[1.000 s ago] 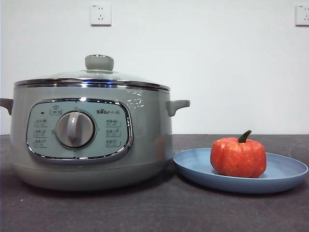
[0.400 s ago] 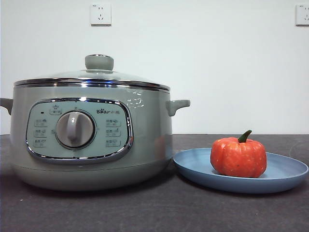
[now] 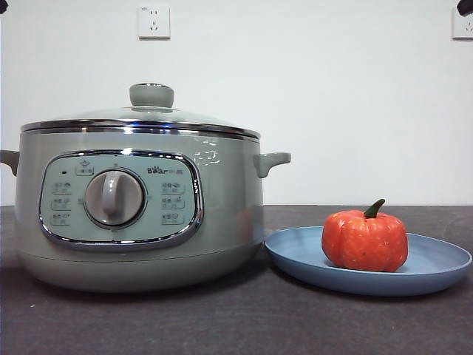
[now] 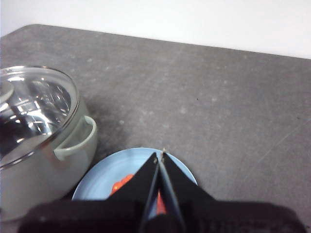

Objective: Take the pumpkin out from the steamer,put the pumpkin in the blue plate,close the lid

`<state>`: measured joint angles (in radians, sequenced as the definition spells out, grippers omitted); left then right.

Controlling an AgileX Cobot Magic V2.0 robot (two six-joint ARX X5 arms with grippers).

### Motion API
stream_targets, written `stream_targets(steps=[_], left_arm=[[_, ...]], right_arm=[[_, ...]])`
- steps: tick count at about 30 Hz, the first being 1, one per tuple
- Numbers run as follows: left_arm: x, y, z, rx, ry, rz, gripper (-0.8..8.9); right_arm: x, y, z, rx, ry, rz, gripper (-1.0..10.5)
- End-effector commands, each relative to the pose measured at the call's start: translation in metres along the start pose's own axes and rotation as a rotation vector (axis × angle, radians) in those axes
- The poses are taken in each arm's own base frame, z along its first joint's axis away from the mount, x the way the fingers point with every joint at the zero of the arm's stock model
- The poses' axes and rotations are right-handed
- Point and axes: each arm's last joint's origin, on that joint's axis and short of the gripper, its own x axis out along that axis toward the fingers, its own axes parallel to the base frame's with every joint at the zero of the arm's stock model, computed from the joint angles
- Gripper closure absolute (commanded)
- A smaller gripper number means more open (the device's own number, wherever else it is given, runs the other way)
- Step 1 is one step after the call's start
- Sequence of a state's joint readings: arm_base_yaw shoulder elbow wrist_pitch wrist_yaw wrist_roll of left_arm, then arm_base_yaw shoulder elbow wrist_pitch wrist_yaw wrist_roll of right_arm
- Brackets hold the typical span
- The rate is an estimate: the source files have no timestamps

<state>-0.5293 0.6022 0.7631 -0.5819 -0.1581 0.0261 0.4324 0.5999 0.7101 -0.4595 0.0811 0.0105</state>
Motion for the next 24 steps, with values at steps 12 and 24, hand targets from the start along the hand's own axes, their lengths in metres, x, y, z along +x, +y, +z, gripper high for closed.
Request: stream_targets(steps=[12,24], left_arm=[[-0.034,0.024,-0.036,-0.039,-0.214,0.198,8.17],[0.026,0.037,-0.134,-0.134,-0.198,0.393,8.17]], right_arm=[[0.0,0.0,-0.004,-0.004,0.025,-0.002,9.6],[0.0,0.0,-0.004,-0.004,0.025,-0.002,9.6]])
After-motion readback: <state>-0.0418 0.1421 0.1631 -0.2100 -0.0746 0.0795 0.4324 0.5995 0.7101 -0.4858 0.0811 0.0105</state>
